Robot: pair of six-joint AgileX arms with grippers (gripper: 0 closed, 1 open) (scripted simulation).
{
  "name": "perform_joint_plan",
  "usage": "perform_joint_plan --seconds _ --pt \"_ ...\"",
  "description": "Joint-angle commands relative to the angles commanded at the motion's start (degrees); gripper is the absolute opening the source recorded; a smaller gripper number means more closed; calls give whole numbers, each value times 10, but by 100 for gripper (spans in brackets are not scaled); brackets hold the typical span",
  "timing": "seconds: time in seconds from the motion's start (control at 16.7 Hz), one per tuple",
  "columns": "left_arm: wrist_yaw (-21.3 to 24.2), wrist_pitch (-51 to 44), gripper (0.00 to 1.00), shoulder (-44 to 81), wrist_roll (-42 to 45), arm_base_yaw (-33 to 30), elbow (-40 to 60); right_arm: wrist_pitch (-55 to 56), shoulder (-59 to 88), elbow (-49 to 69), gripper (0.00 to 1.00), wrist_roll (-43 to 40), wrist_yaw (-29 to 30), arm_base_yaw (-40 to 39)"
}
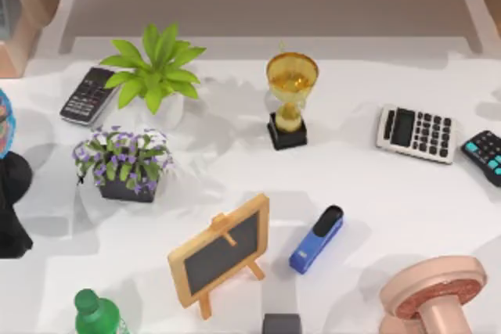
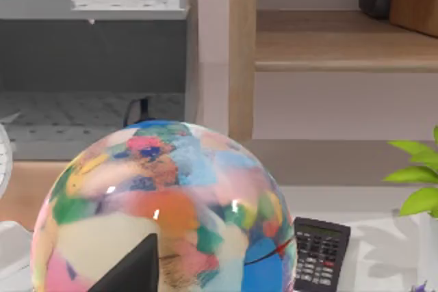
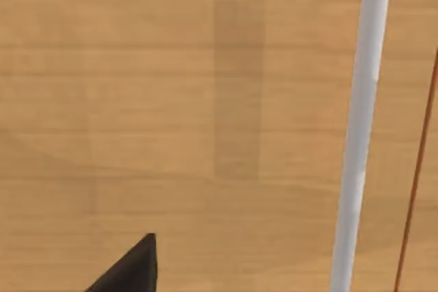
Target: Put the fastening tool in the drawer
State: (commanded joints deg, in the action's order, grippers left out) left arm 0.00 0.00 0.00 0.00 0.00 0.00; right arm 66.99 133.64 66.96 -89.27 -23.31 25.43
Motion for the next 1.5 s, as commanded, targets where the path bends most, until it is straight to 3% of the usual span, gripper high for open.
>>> perform_joint_plan --seconds 0.36,1.14,1.5 --pt "0 0 100 0 0 0 0 -14 12 26 100 0 5 -5" --pt "0 0 100 0 0 0 0 -14 12 26 2 0 5 -5" --pt "0 0 100 0 0 0 0 -14 12 26 0 0 5 -5"
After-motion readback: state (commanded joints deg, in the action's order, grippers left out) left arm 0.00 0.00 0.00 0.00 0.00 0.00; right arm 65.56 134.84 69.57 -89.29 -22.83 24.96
